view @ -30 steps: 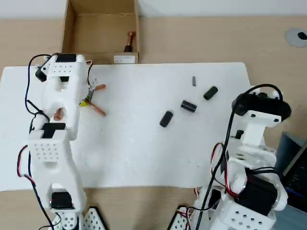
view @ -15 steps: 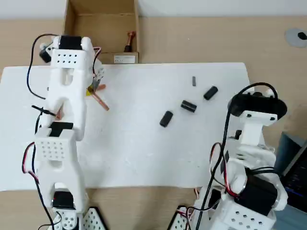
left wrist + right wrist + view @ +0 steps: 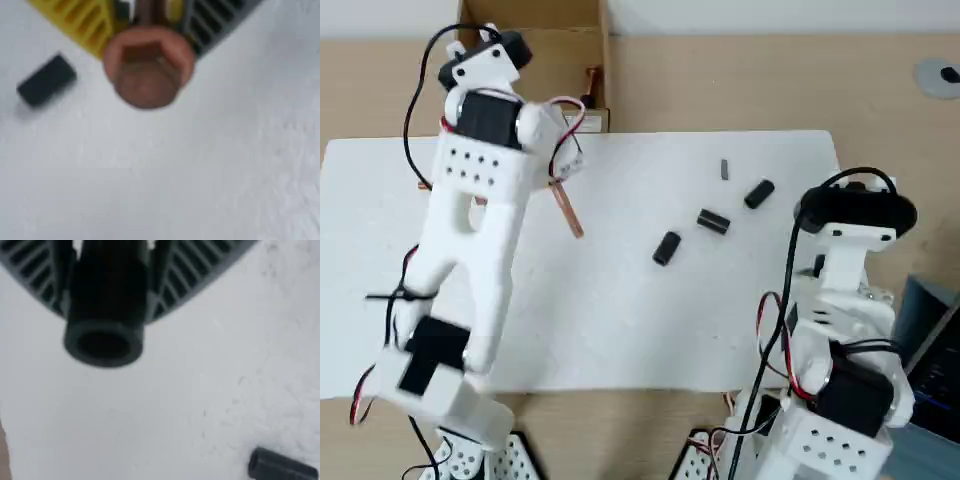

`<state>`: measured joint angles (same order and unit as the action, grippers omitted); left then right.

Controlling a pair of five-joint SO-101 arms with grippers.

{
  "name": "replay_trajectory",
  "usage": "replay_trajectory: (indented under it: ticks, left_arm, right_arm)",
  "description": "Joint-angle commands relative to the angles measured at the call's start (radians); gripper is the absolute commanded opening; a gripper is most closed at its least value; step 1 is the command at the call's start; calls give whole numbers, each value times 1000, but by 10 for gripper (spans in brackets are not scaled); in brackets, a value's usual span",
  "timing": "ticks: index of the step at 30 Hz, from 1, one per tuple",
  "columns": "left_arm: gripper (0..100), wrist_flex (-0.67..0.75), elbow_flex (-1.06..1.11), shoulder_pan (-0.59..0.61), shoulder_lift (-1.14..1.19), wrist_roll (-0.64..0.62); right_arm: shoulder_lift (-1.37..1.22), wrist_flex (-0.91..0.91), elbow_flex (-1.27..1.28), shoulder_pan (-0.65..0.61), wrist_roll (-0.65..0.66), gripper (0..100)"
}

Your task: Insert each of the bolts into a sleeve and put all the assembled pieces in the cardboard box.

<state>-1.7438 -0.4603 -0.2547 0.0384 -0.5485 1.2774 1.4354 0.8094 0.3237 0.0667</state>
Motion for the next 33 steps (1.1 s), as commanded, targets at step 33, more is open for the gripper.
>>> replay_trajectory:
  ticks: [33]
  left_arm:
    - [1, 724, 1422, -64, -1280, 166]
  right_arm:
    - [18, -242, 137, -647, -213, 9]
